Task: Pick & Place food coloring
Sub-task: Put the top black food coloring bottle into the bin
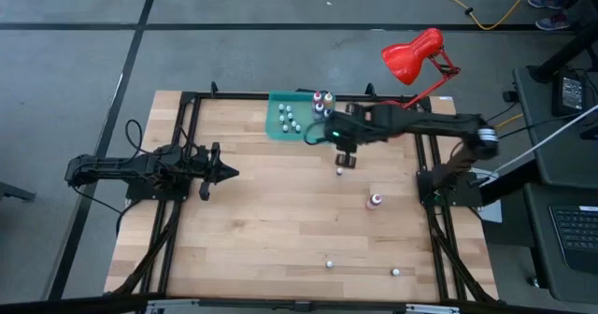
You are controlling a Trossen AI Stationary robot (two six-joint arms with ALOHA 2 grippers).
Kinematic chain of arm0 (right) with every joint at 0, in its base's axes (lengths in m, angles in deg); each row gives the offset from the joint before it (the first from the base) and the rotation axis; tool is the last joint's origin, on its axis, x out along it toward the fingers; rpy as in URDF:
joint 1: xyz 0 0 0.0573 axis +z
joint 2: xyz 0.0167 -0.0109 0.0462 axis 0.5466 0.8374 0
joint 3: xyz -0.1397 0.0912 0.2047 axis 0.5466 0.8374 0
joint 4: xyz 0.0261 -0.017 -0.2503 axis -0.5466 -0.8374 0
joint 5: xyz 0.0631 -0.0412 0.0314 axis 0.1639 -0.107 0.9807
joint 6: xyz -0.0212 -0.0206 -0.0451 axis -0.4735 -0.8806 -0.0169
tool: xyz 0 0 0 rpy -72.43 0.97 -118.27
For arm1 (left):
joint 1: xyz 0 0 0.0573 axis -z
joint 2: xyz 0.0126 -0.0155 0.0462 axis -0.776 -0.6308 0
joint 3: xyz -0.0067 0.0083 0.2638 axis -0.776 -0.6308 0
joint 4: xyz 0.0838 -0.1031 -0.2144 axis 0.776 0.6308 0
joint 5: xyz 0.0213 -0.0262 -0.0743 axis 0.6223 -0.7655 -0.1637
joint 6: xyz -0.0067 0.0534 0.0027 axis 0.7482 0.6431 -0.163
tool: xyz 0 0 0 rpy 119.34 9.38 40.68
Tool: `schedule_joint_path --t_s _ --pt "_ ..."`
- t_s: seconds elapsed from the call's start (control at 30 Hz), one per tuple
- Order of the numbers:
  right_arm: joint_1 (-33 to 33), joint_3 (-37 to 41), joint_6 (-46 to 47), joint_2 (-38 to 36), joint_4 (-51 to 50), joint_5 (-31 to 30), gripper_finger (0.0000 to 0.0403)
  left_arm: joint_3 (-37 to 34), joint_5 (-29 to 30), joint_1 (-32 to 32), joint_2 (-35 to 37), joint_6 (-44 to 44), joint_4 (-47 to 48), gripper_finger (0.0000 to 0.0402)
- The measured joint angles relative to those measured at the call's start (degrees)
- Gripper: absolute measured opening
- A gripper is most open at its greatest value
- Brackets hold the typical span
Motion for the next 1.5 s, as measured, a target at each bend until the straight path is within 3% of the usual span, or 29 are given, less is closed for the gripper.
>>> schedule_joint_path --t_s 0.2,0.43,0.83,1.03,1.5 --pt "1.2 20.8 0.1 -10.6 23.9 13.2 0.0119 0.0 0.0 0.0 0.0 0.0 0.0 0.001" --pt "1.1 32.8 1.4 -11.7 36.1 16.0 0.013 0.0 0.0 0.0 0.0 0.0 0.0 0.0007" --pt "0.9 44.0 6.8 -11.7 39.3 15.3 0.0278 0.0 0.0 0.0 0.0 0.0 0.0 0.0009" --pt "-0.1 47.9 7.5 -11.3 43.9 15.1 0.0278 0.0 0.0 0.0 0.0 0.0 0.0 0.0007" --pt "-3.3 47.9 4.5 -3.4 50.8 16.3 0.0247 0.0 0.0 0.0 0.0 0.0 0.0 0.0006"
